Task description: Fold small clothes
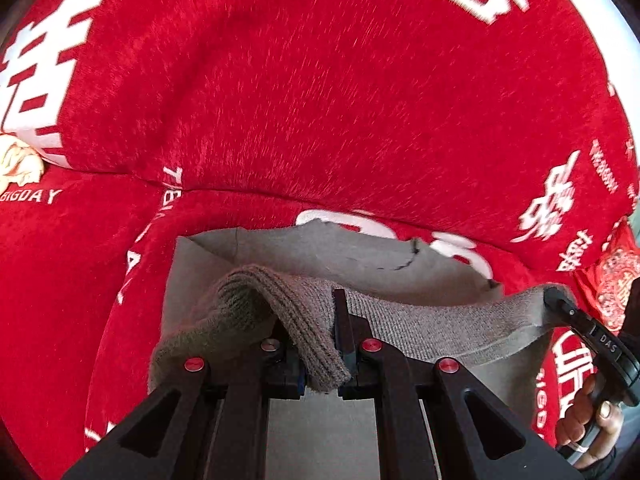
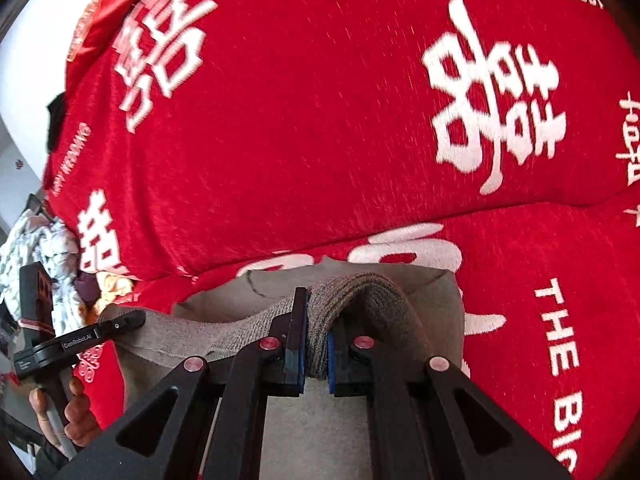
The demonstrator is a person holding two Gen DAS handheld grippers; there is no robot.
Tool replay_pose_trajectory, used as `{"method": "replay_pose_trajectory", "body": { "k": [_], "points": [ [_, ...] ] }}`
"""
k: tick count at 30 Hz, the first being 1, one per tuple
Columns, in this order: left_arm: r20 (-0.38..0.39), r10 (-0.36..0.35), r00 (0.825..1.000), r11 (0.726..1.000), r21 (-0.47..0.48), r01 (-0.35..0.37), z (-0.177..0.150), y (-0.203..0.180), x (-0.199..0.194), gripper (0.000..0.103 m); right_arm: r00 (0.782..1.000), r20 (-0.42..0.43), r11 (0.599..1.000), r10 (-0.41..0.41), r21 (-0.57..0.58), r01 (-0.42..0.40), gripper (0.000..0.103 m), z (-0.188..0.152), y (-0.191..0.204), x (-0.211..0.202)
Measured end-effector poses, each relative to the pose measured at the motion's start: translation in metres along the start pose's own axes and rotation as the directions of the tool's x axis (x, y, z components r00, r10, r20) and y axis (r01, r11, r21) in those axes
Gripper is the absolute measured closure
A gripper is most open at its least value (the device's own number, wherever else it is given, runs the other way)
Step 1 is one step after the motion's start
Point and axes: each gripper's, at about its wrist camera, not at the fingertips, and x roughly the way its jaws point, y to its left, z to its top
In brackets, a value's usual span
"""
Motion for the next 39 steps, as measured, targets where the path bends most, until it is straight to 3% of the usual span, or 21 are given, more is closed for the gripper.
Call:
{"method": "replay_pose_trajectory", "body": {
  "k": [6,13,17,18,19,20,21,22,23,25,27,30,33,36,37,39],
  "points": [
    [-0.083,0.025,0.996,0.999,-0.036,-0.028,-0.001,0.015,0.051,0.092,0.997,-0.072,0.999,-0.035,0.027,0.037,0.095,-0.002,-0.016,0.046],
    [-0.146,0.031,0.989,0.996,-0.076,-0.043,0.001,0.025,0.082,0.089,0.99,-0.128,0.995,-0.057,0.07,0.067,0.095,-0.003,-0.031,0.081],
    [-0.196,0.027,0.98,0.993,-0.11,-0.05,0.007,0.027,0.093,0.087,0.983,-0.183,0.983,-0.029,0.172,0.061,0.092,-0.004,-0.048,0.096],
    [-0.208,0.016,0.978,0.991,-0.13,-0.044,0.009,0.028,0.095,0.083,0.981,-0.194,0.98,-0.023,0.19,0.06,0.09,-0.003,-0.05,0.098],
    [-0.219,-0.017,0.976,0.987,-0.158,-0.019,0.011,0.031,0.096,0.067,0.979,-0.205,0.976,-0.01,0.213,0.054,0.086,-0.002,-0.053,0.1],
    [-0.216,-0.068,0.974,0.981,-0.192,0.026,0.013,0.033,0.096,0.044,0.979,-0.205,0.971,0.009,0.235,0.04,0.08,-0.001,-0.056,0.1],
    [-0.198,-0.086,0.976,0.976,-0.214,0.043,0.015,0.035,0.092,0.035,0.98,-0.201,0.97,0.015,0.241,0.034,0.077,0.0,-0.056,0.099],
    [-0.173,-0.063,0.983,0.974,-0.227,0.023,0.017,0.036,0.086,0.017,0.981,-0.191,0.97,0.017,0.242,0.03,0.063,0.001,-0.055,0.096],
    [-0.147,-0.03,0.989,0.973,-0.232,-0.004,0.019,0.036,0.079,0.008,0.985,-0.172,0.972,0.01,0.232,0.031,0.045,0.003,-0.054,0.091],
    [-0.126,-0.043,0.991,0.971,-0.24,0.012,0.021,0.038,0.071,0.007,0.991,-0.131,0.976,-0.016,0.213,0.044,0.037,0.005,-0.05,0.077],
    [-0.097,-0.05,0.994,0.969,-0.244,0.025,0.021,0.043,0.057,0.007,0.994,-0.105,0.979,-0.025,0.197,0.046,0.037,0.009,-0.049,0.066],
    [-0.031,-0.003,1.0,0.988,-0.154,-0.002,0.018,0.043,0.035,0.007,0.995,-0.067,0.992,-0.08,0.088,0.085,0.037,0.012,-0.042,0.048],
    [-0.021,0.088,0.996,0.996,0.026,-0.088,0.009,0.029,0.032,0.007,0.982,-0.079,0.982,-0.173,-0.088,0.166,0.037,0.011,-0.028,0.048],
    [-0.003,0.235,0.972,0.949,0.219,-0.229,-0.003,0.008,0.05,0.007,0.963,-0.136,0.95,-0.232,-0.246,0.194,0.037,0.004,-0.01,0.067],
    [-0.002,0.262,0.965,0.931,0.263,-0.252,-0.006,0.004,0.059,0.007,0.951,-0.128,0.918,-0.281,-0.324,0.228,0.037,0.001,-0.001,0.077],
    [-0.017,0.269,0.963,0.925,0.282,-0.253,-0.007,0.007,0.069,0.007,0.931,-0.129,0.879,-0.341,-0.394,0.268,0.037,0.001,0.002,0.094]
  ]
}}
